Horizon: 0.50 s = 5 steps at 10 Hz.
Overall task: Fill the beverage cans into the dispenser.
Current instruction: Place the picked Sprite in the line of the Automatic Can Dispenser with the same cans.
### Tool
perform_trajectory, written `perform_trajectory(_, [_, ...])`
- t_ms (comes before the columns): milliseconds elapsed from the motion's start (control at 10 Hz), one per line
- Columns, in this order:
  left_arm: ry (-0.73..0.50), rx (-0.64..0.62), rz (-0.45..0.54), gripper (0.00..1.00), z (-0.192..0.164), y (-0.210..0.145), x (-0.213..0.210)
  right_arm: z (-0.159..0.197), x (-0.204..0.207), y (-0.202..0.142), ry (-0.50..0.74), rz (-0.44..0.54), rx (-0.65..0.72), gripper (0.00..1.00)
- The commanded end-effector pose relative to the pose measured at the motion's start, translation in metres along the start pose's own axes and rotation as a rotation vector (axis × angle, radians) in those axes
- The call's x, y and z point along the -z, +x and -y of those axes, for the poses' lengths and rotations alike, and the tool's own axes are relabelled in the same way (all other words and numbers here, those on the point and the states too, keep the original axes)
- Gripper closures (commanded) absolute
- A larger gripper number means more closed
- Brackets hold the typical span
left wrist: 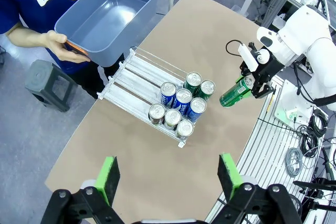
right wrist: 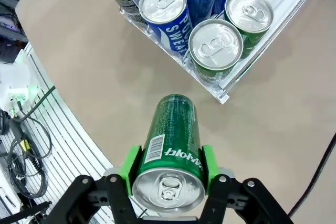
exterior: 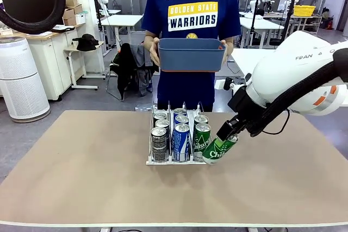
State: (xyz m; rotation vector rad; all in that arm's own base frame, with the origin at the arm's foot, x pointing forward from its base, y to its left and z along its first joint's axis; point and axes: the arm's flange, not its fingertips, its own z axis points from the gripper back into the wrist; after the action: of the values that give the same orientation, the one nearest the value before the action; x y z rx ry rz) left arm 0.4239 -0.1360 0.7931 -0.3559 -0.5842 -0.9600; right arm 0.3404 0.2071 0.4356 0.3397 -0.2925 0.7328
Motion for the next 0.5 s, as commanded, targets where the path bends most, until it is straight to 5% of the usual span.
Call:
perform_trajectory(0, [-0.007,0.008,0.020,0.00,-0.001,-0.004,0.001,-0.004,-0.002,-0.002,0.014,-0.019,-0.027,0.81])
perform_trajectory(100, [-0.007,0.008,0.020,0.00,-0.001,-0.004,0.001,0.000,0.000,0.000,0.000,0.000,0.000,0.42])
perform_trajectory(400, [-0.007,0.008,0.020,0.00,-0.001,-0.004,0.001,0.007,0.012,0.008,-0.101,0.096,-0.060,0.42])
